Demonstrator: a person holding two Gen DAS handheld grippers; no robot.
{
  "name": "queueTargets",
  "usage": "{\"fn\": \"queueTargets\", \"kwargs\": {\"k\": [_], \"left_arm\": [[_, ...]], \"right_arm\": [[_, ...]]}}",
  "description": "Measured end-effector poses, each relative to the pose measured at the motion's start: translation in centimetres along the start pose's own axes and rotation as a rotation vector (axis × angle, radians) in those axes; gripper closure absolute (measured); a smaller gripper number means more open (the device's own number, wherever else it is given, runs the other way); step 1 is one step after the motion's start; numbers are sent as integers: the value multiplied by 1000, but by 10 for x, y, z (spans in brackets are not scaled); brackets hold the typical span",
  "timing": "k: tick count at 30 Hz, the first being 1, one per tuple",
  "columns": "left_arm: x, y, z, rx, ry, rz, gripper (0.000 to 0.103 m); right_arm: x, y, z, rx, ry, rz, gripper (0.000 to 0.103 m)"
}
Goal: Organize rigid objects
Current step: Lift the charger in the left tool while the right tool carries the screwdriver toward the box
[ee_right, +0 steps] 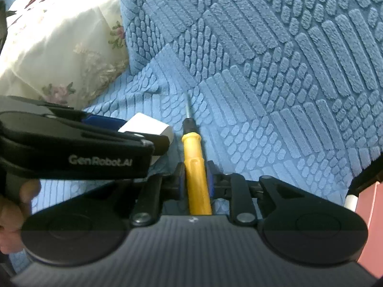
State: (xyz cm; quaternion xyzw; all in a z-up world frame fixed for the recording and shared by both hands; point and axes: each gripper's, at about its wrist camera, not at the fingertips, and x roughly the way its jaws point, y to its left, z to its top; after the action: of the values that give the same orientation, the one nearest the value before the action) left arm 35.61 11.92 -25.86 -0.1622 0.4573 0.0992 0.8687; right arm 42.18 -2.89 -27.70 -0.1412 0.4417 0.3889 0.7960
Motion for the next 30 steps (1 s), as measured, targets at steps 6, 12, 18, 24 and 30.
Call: {"fn": "queueTargets", "kwargs": {"k": [6, 12, 18, 24, 30], "left_arm": [[-9, 3, -5, -14, -2, -25, 39], [-23, -4, -18, -15, 1, -51, 39], [-38, -10, -34, -23, -3, -75, 39], [-46, -10, -51, -39, 12, -78, 39], [-68, -7, -67, -32, 1, -85, 39]], "right_arm": [[-15, -4, -7, 45, 6, -25, 82], [-37, -5, -19, 115, -7, -43, 83], [-59, 0, -43, 206, -30, -60, 83], [-68, 22, -80, 247, -4, -100, 83], [-84, 34, -93, 265, -27, -113, 83]]}}
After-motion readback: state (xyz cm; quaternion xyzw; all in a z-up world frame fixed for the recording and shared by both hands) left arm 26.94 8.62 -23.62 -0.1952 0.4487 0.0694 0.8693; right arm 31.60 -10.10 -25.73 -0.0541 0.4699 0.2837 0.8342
